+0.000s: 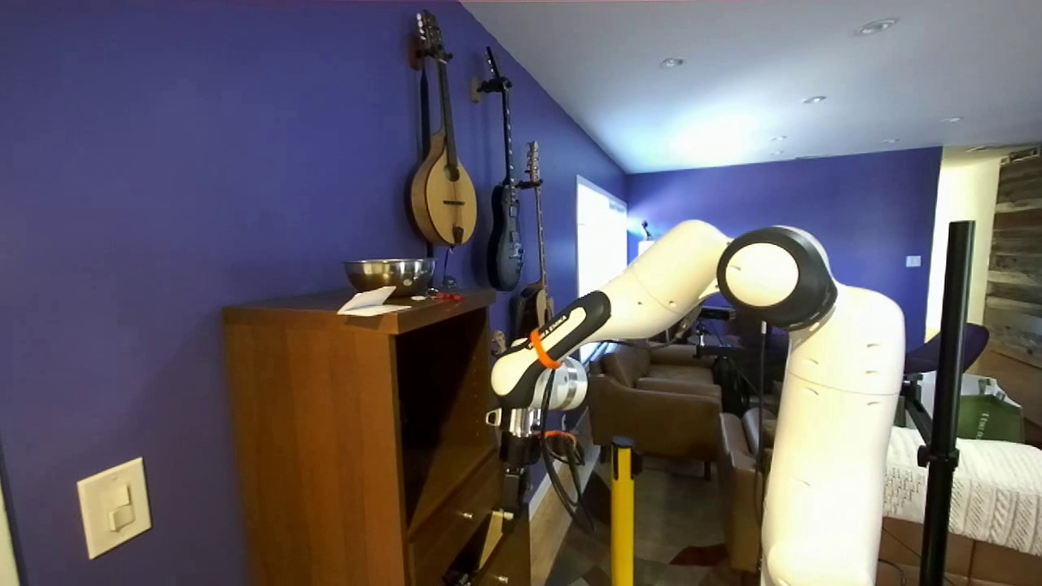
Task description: Open the second drawer
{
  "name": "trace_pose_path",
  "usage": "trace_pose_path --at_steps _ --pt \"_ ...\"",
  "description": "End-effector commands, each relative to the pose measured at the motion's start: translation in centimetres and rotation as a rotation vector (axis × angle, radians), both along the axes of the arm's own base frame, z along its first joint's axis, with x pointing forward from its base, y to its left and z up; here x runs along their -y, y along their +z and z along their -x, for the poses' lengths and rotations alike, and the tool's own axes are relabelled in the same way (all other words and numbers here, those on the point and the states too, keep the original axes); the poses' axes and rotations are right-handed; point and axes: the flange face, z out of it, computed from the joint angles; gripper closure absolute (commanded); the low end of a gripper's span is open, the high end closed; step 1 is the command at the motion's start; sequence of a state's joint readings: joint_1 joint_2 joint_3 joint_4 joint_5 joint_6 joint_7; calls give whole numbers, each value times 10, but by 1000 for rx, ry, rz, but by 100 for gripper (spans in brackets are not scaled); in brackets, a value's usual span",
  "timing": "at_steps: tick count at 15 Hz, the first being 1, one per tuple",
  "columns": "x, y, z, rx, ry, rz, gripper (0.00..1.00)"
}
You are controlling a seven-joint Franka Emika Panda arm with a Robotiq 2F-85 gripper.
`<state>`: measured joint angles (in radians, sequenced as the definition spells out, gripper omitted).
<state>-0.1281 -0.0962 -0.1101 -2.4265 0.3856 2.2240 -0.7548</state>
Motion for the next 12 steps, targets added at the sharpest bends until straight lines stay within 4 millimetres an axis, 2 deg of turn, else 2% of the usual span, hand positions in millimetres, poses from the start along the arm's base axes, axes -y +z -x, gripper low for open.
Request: trace_pose_path --at_steps 1,3,4,6,8,12 --pt "6 -10 16 142 -94 105 0" --pt "11 -19 22 231 -159 148 0" --pt "11 -18 8 165 -101 127 0" --pt "15 -25 14 200 -129 157 0" --pt "2 -30 8 195 -244 147 0" --pt "-30 -41 -5 160 -321 145 0"
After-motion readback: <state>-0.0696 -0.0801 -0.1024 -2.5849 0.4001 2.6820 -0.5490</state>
